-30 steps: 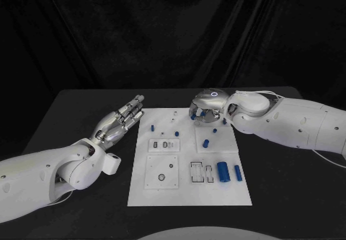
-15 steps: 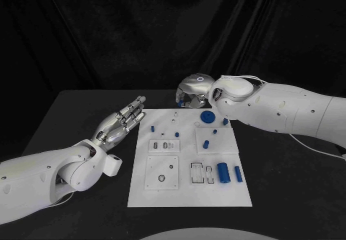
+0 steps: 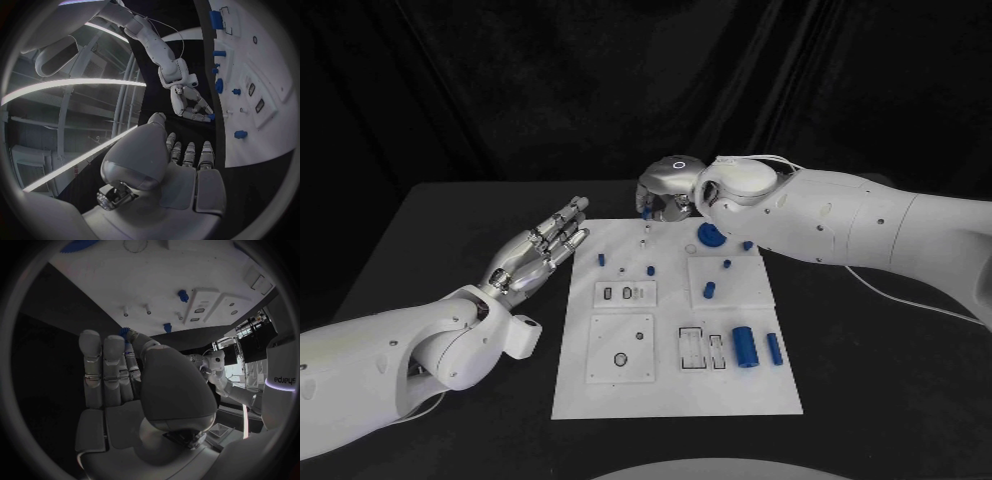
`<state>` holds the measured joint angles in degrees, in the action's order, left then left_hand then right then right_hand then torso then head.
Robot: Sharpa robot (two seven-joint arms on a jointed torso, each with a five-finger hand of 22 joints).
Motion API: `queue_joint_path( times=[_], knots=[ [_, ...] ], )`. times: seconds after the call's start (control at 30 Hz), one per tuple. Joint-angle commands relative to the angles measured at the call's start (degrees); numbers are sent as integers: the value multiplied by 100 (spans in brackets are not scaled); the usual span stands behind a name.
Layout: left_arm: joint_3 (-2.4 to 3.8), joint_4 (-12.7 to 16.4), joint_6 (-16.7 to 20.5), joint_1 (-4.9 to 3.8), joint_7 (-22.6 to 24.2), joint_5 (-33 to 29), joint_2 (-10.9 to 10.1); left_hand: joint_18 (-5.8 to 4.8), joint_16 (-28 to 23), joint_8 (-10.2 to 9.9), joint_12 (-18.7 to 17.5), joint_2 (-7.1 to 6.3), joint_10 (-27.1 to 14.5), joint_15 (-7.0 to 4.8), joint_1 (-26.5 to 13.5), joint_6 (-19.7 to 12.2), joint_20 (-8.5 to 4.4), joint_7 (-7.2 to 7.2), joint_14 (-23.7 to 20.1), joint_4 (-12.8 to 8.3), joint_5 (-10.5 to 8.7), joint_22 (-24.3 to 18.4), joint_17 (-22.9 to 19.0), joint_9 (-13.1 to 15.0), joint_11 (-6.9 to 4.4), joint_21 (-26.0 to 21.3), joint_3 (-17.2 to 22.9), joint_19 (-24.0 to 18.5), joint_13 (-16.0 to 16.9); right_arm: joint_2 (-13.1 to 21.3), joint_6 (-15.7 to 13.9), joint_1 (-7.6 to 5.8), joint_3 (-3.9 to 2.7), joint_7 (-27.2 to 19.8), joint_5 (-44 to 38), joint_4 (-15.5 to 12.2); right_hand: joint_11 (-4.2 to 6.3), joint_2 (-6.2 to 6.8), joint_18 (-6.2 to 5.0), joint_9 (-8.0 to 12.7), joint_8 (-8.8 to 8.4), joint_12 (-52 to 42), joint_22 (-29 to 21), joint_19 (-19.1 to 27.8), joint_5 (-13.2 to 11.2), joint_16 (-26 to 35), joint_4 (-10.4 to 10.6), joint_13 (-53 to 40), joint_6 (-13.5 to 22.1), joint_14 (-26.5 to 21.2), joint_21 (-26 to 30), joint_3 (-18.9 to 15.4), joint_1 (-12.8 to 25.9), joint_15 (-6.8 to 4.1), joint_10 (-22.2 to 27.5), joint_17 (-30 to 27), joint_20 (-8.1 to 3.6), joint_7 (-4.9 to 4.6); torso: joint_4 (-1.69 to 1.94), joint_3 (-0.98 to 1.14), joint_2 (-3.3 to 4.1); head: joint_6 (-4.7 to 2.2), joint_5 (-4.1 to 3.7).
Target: Assemble the parts on the task board
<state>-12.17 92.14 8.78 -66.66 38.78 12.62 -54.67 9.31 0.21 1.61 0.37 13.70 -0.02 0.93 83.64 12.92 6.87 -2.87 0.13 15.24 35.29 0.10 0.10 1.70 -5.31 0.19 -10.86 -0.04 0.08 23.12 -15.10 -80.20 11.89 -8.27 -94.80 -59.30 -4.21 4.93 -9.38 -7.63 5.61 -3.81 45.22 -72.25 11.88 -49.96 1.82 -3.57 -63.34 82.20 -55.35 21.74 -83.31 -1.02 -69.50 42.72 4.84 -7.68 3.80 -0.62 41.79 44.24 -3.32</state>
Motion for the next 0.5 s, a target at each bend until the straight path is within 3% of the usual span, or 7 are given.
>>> queue_joint_path(
  times=[0.03, 0.13, 0.33, 0.5],
  knots=[
    [5, -11, -107, -12, 674, 23, 38, 69, -21, 10, -37, -12, 2, 33, 66, 5, 48, 32, -13, -3, 32, -10, -10, 1, 43, -19, 36, 4, -8, -35, 143, 46, -3, 104, 7, 92, 1, 27, 68, 6, -40, 32, 16, 51, -31, -29, 23, -3, 40, -23, -36, 25, -10, 19, 25, 9, 7, 2, 34, 6, 28, -41, -49],
    [5, -25, -118, -12, 679, 23, 66, 69, -21, 10, -37, -12, 2, 35, 75, 7, 50, 35, -13, -12, 42, -10, -10, 1, 47, -19, 45, 4, -8, -71, 153, 86, -3, 103, 7, 174, -3, 33, 69, 7, -50, 34, 26, 56, -30, -33, 22, -3, 52, -27, -42, 31, -12, 21, 38, 13, 10, -3, 37, 6, 30, -46, -55],
    [5, -43, -142, -12, 684, 23, 112, 70, -21, 9, -37, -13, 2, 38, 83, 1, 53, 40, -13, -21, 55, -10, -10, 1, 52, -19, 55, 4, -8, -111, 149, 169, -3, 153, 7, 268, -18, 52, 71, 11, -79, 36, 61, 68, -35, -51, 31, -2, 86, -34, -63, 45, -2, 32, 80, 28, 19, -16, 4, -3, 5, -12, 0],
    [5, -56, -149, -12, 684, 23, 118, 70, -21, 9, -37, -11, 2, 42, 90, -1, 56, 44, -13, -29, 67, -10, -10, 1, 57, -19, 64, 4, -8, -111, 138, 195, -3, 185, 7, 261, -24, 60, 73, 12, -94, 38, 80, 74, -34, -56, 32, -1, 102, -39, -75, 58, -4, 37, 107, 31, 25, -20, 15, -9, 5, -7, -14]
  ],
)
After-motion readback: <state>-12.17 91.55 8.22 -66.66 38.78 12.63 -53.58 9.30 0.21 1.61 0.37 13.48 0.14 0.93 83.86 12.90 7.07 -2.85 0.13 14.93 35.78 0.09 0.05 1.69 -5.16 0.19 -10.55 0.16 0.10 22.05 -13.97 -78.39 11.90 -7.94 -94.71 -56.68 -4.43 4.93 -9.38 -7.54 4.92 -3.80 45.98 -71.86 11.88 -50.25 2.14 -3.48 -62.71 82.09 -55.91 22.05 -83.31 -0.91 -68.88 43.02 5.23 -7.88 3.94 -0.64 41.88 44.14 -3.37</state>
